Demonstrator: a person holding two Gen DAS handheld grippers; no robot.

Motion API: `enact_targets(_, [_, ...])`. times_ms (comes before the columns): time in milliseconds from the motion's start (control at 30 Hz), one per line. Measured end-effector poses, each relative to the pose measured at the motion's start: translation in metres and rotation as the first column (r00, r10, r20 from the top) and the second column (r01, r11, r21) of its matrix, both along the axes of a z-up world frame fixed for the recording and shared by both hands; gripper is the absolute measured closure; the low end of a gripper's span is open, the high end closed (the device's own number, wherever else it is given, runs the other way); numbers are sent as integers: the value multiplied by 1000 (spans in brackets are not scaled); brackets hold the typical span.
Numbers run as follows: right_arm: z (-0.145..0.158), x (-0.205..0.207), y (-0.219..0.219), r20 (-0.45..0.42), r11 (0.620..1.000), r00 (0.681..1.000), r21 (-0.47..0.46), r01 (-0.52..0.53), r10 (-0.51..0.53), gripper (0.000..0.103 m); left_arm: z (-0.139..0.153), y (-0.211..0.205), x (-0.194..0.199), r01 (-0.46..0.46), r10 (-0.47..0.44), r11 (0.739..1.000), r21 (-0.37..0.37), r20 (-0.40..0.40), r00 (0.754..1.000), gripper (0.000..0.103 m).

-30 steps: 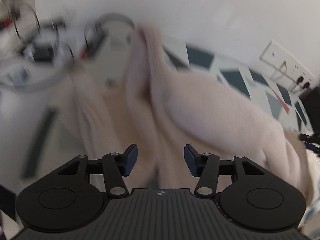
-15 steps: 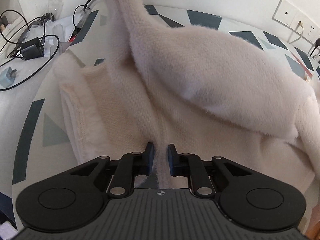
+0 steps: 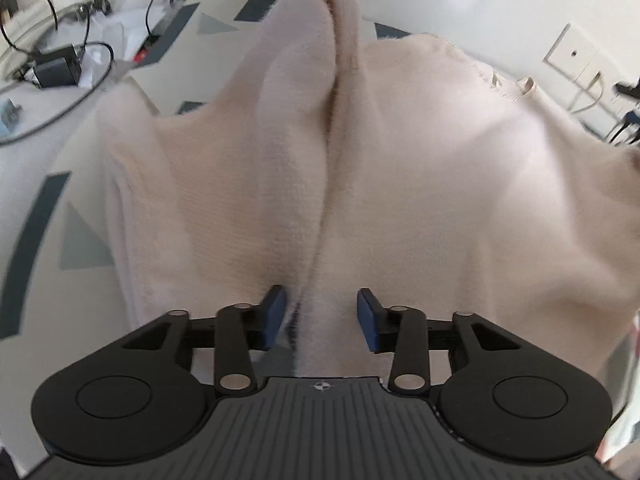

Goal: Fold clothes
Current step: 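Grasp the sweater hem with the right gripper while the left gripper releases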

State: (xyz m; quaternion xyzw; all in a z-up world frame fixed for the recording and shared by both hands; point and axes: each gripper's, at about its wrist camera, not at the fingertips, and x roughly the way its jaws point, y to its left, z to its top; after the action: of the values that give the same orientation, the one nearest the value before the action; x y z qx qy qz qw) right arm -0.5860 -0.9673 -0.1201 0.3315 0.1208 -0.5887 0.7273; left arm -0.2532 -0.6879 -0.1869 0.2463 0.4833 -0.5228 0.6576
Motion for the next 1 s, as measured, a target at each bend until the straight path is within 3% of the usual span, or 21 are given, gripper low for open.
enact_targets(100, [-14,26,2,9,990,992,53,-130,130,60,-2,-3,-10,52,-52,999,15,41,998,62])
enact_targets(233, [-25,92,-3,-4,956,959,74,-283,284,61,-4,-5,-22,91,-93,995,28,83,992,62])
enact_targets(300, [-30,127,-7,2,936,939,78,-343,344,61,-5,-4,-23,101,-103,994,26,63,993,62])
enact_targets(367, [-33,160,-15,1,918,922,86,-386,387,61,-3,-6,-10,61,-61,998,16,-15,998,63])
enact_targets(433, [-38,189,-28,-12,907,912,109,-407,410,61,6,-12,5,14,-16,999,-36,-73,997,61])
enact_targets(467, [-41,203,-34,-22,901,906,122,-416,422,61,14,-17,9,8,-14,997,-82,-72,997,59])
enact_targets(533, [-52,230,-46,-62,887,893,164,-431,445,61,33,-28,13,15,-18,984,-180,-19,1000,35])
enact_targets(567, [-58,240,-50,-85,878,883,183,-441,461,61,39,-35,15,10,-11,978,-210,-4,1000,32])
enact_targets(600, [-63,245,-51,-105,868,871,198,-455,480,67,43,-43,19,-2,1,973,-230,-7,1000,31])
enact_targets(633, [-69,250,-53,-125,858,857,213,-468,499,94,44,-51,25,-22,14,971,-237,-33,999,31])
enact_targets(667, [-74,252,-53,-132,850,849,222,-478,512,94,39,-60,35,-54,32,974,-218,-101,994,31])
enact_targets(733, [-73,231,-43,-68,852,861,203,-482,504,95,23,-70,55,-136,96,981,-136,-264,960,31])
enact_targets(767, [-72,220,-38,-38,854,866,192,-483,498,95,14,-72,64,-168,126,982,-89,-352,927,31])
enact_targets(833, [-65,188,-22,-7,865,878,175,-470,478,95,0,-70,78,-187,144,982,-30,-524,839,31])
enact_targets(967, [-53,121,12,40,887,899,153,-436,436,96,-3,-70,106,-304,186,951,-51,-693,696,18])
enact_targets(1000, [-51,107,21,47,892,904,151,-427,425,96,-2,-73,112,-334,197,940,-63,-701,685,15])
